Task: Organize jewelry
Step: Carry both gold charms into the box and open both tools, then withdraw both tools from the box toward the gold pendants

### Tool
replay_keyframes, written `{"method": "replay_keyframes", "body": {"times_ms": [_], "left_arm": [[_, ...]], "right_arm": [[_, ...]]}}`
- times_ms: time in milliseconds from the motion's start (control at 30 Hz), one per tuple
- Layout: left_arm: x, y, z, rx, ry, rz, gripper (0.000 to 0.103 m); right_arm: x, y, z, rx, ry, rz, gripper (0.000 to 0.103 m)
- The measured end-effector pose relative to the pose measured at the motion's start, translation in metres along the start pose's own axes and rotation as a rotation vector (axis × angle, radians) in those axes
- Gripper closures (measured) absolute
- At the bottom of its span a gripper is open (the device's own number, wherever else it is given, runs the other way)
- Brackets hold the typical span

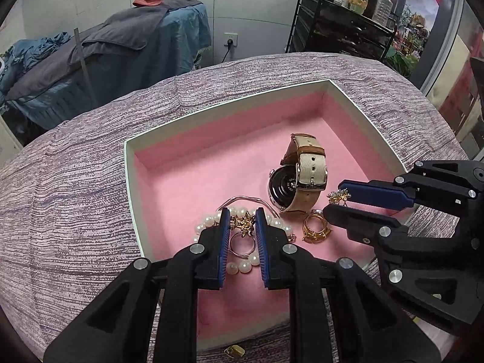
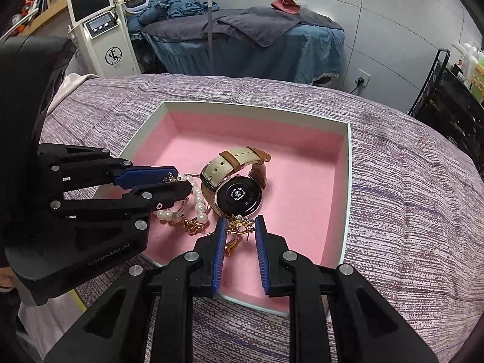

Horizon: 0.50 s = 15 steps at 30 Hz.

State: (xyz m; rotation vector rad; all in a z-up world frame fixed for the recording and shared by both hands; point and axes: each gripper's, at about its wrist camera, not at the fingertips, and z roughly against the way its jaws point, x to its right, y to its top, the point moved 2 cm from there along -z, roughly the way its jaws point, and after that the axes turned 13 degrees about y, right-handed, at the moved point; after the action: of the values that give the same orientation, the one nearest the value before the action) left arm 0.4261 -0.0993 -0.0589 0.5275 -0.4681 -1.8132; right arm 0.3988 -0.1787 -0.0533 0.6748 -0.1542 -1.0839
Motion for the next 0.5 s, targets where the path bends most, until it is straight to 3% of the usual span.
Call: {"method": "replay_keyframes", "body": {"times_ms": [267,300,367,433,500], "left_arm": [[0.0,0.003,0.001,0.007,0.002,0.008,0.082],[-0.001,0.003,0.003,0.015,0.0,0.013,0.076],[-0.006,0.004,0.011,0.034,-0.016,0.039,0.053],[-0.015,0.004,0.025,0.074,-0.057,0.097,0.038],[-0.024,0.002,0.039,0.106,-0.099,0.146,0.032]], "right_arm": [[-0.003,0.0,-0.003,-0.018,-0.022,0.033,0.084],[-0.002,0.0,-0.002,-0.017,-0.023,0.032,0.084],[-0.001,-0.001,0.0,-0.012,-0.028,0.03,0.082],[-0.001,-0.003,0.004,0.0,-0.025,0.033,0.071],[-0.003,-0.006,0.009,0.013,-0.025,0.045,0.068]]}}
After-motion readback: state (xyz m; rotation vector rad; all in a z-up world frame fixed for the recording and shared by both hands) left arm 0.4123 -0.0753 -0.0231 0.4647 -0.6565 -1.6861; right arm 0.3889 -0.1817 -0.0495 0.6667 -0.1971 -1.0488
